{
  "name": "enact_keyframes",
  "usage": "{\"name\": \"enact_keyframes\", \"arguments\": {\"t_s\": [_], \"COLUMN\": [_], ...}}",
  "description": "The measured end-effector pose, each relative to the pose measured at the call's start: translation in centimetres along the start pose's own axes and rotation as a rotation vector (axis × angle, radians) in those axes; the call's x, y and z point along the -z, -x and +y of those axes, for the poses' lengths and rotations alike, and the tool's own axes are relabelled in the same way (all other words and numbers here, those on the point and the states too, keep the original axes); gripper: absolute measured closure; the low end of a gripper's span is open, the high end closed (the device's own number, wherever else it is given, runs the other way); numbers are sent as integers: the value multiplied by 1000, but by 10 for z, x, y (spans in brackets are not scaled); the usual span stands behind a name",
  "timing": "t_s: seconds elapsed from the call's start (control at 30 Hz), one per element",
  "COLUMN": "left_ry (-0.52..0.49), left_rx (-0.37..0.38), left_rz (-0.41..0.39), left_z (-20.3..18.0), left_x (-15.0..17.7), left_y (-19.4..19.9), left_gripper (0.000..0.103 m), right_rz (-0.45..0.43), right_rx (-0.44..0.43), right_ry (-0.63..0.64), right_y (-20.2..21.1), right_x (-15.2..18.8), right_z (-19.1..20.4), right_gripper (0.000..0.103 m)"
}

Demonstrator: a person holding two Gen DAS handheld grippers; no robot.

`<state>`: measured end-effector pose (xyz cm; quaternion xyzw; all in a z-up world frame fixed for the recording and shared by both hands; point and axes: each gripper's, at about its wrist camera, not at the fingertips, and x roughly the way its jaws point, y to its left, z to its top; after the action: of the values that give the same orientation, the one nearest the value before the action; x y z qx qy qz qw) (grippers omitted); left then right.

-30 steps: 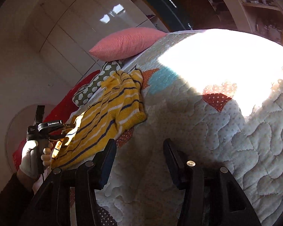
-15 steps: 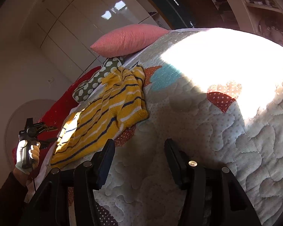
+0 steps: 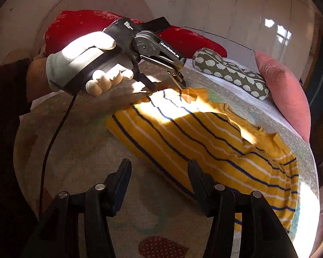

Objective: Fold small clothes

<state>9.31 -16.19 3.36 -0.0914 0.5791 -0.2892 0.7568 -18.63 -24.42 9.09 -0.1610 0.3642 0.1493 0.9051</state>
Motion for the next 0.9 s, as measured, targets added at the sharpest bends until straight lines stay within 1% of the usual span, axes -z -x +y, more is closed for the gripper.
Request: {"name": "enact_keyframes", "arguments": {"t_s": [0.07,0.17,0.2,0.23,0.3,0.43,0.5,0.57,0.6,0.63,0.7,0.73,0.83,0.9], "left_ry": [21,39,39,37,21,-11,-29,-78,-110,-131,-146,-137,-130,-140], "left_rx": [15,25,33,49,88,111,118,98,61,40,27,22,-1,-17], "left_rz": [31,68,76,80,86,126,123,122,132,133,109,99,62,37], "left_z": [10,19,20,21,18,17,14,7,2,-1,-7,-10,-26,-46], "left_x": [-6,-13,-16,-18,-23,-36,-40,-38,-36,-33,-32,-32,-32,-33], "left_y": [-10,-27,-32,-35,-38,-46,-47,-48,-50,-51,-43,-37,-17,-2], "left_gripper": [23,23,21,15,10,10,11,44,79,84,86,87,87,87], "right_rz": [26,51,56,64,69,47,38,24,25,26,16,7,-40,-80], "right_rx": [-7,29,41,55,107,171,184,180,170,159,174,176,204,230], "right_ry": [73,194,229,261,325,412,423,409,396,383,375,372,355,340], "right_y": [-23,-54,-63,-72,-88,-112,-121,-128,-130,-131,-130,-127,-106,-88], "right_x": [-11,-18,-20,-21,-24,-31,-35,-38,-40,-41,-44,-45,-49,-52], "right_z": [13,36,44,50,63,80,84,84,83,81,78,77,73,68], "right_gripper": [45,45,45,45,45,45,45,45,52,69,84,86,88,88]}}
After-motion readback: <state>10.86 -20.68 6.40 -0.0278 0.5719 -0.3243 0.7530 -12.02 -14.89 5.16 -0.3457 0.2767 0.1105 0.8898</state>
